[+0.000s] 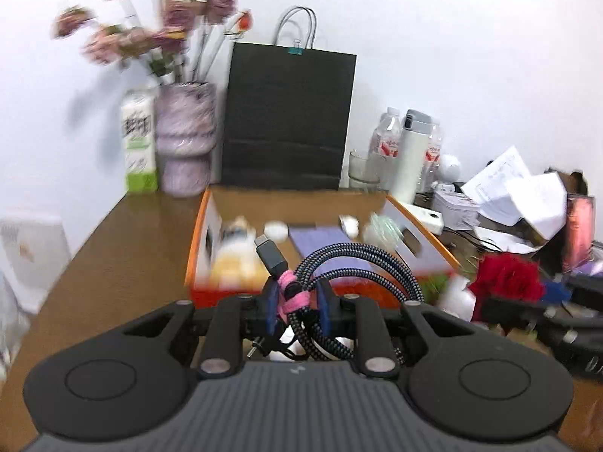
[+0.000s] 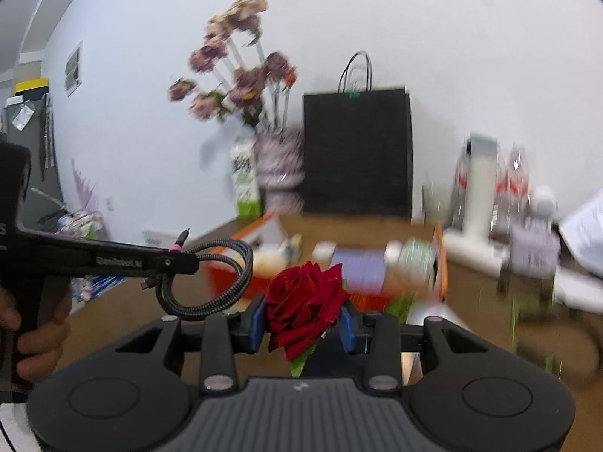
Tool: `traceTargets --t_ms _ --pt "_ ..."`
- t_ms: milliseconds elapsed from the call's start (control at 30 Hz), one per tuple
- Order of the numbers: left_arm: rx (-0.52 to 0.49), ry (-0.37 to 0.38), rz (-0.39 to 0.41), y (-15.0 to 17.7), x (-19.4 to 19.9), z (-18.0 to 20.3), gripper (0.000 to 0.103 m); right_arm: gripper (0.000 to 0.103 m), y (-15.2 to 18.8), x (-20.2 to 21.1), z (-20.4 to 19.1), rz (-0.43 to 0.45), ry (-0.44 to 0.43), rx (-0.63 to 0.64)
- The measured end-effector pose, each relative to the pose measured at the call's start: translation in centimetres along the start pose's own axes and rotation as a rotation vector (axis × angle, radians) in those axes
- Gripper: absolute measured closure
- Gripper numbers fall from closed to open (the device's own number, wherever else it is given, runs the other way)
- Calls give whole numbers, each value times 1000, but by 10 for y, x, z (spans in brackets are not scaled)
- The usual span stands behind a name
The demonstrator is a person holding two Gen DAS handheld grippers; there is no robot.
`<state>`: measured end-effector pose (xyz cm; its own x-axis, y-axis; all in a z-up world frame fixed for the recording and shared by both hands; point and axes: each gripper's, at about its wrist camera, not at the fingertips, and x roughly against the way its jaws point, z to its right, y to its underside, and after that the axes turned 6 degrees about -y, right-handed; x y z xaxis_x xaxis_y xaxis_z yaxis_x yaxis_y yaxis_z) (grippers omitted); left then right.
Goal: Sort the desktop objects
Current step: 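Carry rose and cable into the cardboard box and open both tools, then withdraw both tools from the box back over the table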
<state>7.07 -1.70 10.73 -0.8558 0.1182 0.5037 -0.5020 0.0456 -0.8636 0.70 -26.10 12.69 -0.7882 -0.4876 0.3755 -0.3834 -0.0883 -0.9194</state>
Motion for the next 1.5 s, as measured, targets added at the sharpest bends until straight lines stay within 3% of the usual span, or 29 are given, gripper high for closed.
traceTargets --t_ms 167,333,467,533,600,633,733,800,867,933,1000,1100,1233,1500 --pt "-21 -18 -126 -62 -122 0 81 65 -75 -113 60 -97 15 -51" --pt "-65 -77 -263 -76 -223 -9 81 66 -104 -230 100 -269 37 -127" --pt "-34 -108 -318 -73 -259 -20 78 65 -101 -299 115 -370 85 -132" --pt "-17 -122 -338 -74 -267 -23 70 63 -94 -323 123 -411 90 -161" --pt "-7 -142 -317 -78 -268 -26 50 56 -87 -337 127 -434 107 -165" --pt "-2 -141 -295 -81 -265 -27 49 53 -86 -341 128 -449 125 -169" --pt "1 -137 -271 -91 -257 -30 39 46 -88 -331 131 -432 142 -178" --pt "5 -149 -263 -95 -247 -32 23 36 -96 -324 131 -419 152 -178" --pt "15 -162 -244 -97 -233 -35 15 29 -104 -307 129 -394 166 -175" --pt "11 -185 -229 -97 -215 -34 11 28 -108 -289 126 -369 171 -169" --pt "16 -215 -200 -95 -190 -33 0 28 -111 -269 118 -348 176 -161" --pt "42 -234 -118 -87 -146 -29 0 23 -111 -230 100 -300 165 -125" --pt "41 -215 -94 -68 -96 -16 0 19 -98 -172 72 -224 166 -81" --pt "-23 -158 -46 7 -13 14 0 16 -27 -70 19 -155 111 -54"
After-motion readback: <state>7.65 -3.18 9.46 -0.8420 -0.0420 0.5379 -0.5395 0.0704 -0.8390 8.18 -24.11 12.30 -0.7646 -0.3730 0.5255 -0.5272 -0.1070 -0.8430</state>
